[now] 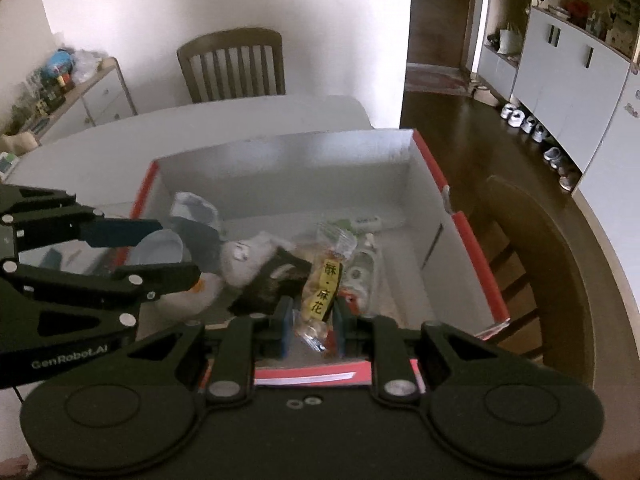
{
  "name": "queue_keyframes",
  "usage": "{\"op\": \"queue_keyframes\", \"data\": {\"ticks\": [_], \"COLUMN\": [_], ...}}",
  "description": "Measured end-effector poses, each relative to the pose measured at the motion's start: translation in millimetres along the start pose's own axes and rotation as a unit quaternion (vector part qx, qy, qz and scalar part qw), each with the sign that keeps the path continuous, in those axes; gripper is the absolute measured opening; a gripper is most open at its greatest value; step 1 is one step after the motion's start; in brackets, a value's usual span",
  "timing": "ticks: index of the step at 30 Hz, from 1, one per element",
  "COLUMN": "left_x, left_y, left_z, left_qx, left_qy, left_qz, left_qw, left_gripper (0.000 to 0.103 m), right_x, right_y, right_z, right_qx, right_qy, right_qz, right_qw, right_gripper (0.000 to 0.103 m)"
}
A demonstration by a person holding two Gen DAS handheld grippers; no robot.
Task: Organize objects
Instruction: 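Carry the white lid and yellow snack bag into the red box and release them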
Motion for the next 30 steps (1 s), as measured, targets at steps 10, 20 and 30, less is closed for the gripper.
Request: {"op": "queue_keyframes", "data": {"ticks": [10,20,30], "left_x": [9.9,25.6,37.3], "left_y": [42.5,67.1,77.1], "left_z": [2.9,1.4,-0.3], "left_qx": [-0.008,-0.008,-0.007], "left_qy": [0.005,0.002,-0.002], "left_qz": [-0.038,-0.073,-0.105], "left_qw": [0.9992,0.9973,0.9945], "left_gripper": [0.038,0.038,0.038], "right_x": [15.5,18.8,17.9], "right_y": [30.9,44.2,39.9], "right_z": [9.8,7.9,11.0], "right_qx": [0.01,0.012,0.016], "right_qy": [-0.023,-0.069,-0.078], "right_qz": [-0.029,-0.036,-0.035], "right_qw": [0.999,0.997,0.996], "right_gripper": [0.02,0.02,0.021]}}
Point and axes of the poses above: each gripper's, at about its wrist camera, not at the fingertips, and y roughly the way its jaws point, z to its right, x to its underside, the point moved 10 cm from there along y, roughly the way its jaws point, and after that the axes turned 9 degrees about z, right-handed, at the moved point
